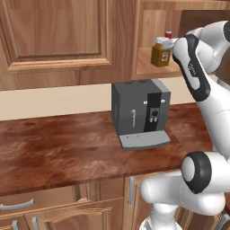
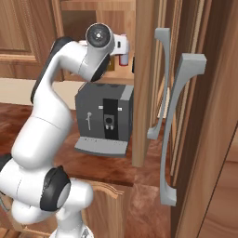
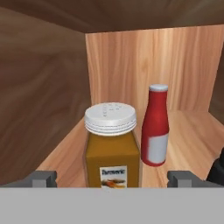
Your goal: Collect the turmeric, ketchup, and shaker from the cabinet and place them next to the stove.
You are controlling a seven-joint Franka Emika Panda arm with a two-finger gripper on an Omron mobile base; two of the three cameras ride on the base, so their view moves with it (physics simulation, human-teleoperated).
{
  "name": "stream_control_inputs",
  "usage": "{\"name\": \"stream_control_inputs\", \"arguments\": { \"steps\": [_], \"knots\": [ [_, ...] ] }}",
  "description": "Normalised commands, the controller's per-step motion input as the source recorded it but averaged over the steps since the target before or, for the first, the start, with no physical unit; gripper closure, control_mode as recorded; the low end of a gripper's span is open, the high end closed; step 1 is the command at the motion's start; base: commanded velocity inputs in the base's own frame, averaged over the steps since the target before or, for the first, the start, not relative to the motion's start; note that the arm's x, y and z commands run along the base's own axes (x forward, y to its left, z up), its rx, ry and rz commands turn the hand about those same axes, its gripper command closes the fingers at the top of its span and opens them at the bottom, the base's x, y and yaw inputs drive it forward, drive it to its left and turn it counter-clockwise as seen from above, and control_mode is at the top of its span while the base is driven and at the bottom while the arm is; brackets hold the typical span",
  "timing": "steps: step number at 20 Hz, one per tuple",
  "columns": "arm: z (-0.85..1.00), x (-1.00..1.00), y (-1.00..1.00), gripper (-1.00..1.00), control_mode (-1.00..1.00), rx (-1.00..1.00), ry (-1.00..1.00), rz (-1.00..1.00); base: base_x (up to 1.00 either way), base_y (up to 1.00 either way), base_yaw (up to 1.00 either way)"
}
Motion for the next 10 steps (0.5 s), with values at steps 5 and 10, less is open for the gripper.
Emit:
{"name": "stream_control_inputs", "arguments": {
  "steps": [5,10],
  "knots": [
    [0.0,0.23,0.01,-1.0,-1.0,-0.02,0.07,0.0,0.0,0.0,0.0],
    [0.0,0.16,0.0,-1.0,-1.0,0.0,0.05,0.0,0.0,0.0,0.0]
  ]
}}
